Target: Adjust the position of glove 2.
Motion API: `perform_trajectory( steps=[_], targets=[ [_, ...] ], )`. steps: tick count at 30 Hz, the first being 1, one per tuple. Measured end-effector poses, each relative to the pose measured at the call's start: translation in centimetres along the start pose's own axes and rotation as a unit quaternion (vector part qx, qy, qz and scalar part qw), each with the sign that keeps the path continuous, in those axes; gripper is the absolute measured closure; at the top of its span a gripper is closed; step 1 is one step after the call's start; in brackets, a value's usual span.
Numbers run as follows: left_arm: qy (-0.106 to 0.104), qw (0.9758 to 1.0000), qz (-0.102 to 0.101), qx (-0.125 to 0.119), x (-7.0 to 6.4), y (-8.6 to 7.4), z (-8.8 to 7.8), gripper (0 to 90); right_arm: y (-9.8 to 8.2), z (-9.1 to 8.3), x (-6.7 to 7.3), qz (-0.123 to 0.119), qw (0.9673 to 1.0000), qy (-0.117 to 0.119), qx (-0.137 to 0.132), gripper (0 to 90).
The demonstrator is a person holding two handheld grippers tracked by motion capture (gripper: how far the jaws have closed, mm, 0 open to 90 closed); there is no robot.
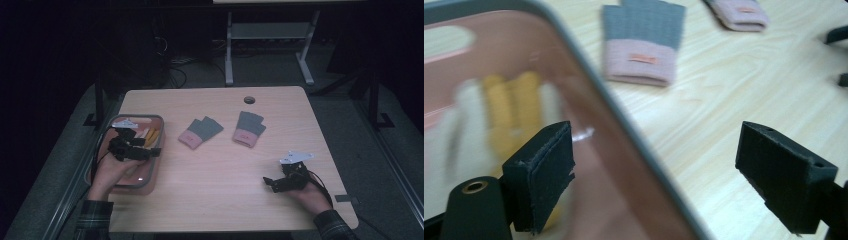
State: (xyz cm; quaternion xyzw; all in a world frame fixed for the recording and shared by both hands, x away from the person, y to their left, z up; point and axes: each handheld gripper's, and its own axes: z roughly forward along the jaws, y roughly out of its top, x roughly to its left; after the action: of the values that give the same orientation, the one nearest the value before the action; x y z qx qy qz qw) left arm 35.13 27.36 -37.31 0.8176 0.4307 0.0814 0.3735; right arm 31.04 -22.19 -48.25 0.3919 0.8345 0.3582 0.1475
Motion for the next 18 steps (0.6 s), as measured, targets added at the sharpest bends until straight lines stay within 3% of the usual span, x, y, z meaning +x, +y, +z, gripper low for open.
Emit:
perform_trajectory(
  steps=[12, 18],
  targets=[
    [-0.023, 0.999, 0.029, -0.023, -5.4, 1.1, 2.1, 15.4, 0.0, 0.0, 0.1, 0.001, 1.0, 0.003, 0.003, 5.7],
    [-0.038, 0.9974, 0.061, -0.006, -8.1, 1.0, 4.0, 15.4, 0.1, 0.0, 0.1, -0.001, 1.0, 0.003, 0.007, 5.7]
  ],
)
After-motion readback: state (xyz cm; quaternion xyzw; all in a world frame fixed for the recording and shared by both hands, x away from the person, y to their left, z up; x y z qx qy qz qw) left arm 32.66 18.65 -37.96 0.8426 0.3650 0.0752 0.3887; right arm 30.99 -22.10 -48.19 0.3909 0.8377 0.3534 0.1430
